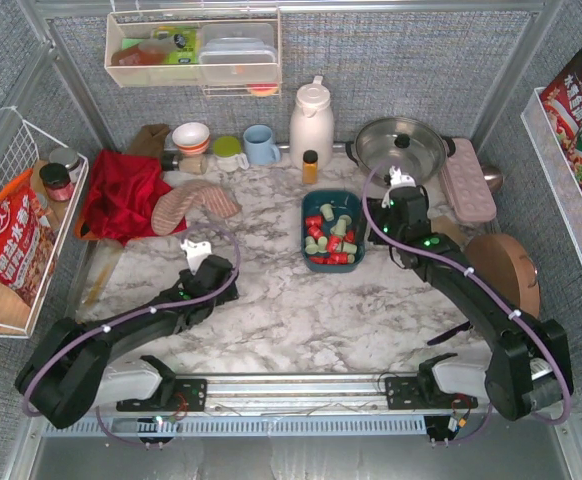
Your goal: Mix the coffee capsules in the storage basket
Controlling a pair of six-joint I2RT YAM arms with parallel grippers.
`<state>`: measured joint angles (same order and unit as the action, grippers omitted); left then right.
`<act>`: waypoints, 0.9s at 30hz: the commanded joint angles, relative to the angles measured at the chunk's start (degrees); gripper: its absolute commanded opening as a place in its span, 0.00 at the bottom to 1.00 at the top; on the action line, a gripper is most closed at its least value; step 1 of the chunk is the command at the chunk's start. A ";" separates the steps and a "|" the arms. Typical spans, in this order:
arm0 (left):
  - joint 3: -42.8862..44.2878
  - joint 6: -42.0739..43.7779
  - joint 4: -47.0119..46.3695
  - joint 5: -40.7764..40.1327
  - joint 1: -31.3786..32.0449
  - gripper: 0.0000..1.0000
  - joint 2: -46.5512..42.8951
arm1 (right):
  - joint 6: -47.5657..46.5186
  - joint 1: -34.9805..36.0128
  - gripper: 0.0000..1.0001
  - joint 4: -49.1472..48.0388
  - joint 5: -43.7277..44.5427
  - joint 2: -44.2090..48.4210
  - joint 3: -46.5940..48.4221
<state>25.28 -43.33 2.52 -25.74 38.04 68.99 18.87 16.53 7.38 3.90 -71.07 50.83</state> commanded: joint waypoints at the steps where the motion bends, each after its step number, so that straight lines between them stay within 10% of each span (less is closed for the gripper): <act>1: 0.86 1.81 -1.00 0.20 -0.36 0.81 2.12 | -0.33 0.08 0.77 -1.59 -3.71 -0.82 1.04; 27: 3.20 12.45 -11.64 17.84 1.80 0.46 0.18 | -1.63 3.59 0.68 1.76 -15.71 -5.52 5.84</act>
<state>29.17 -35.97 -0.75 -12.01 38.61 72.27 17.91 18.26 8.29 -7.05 -75.70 55.20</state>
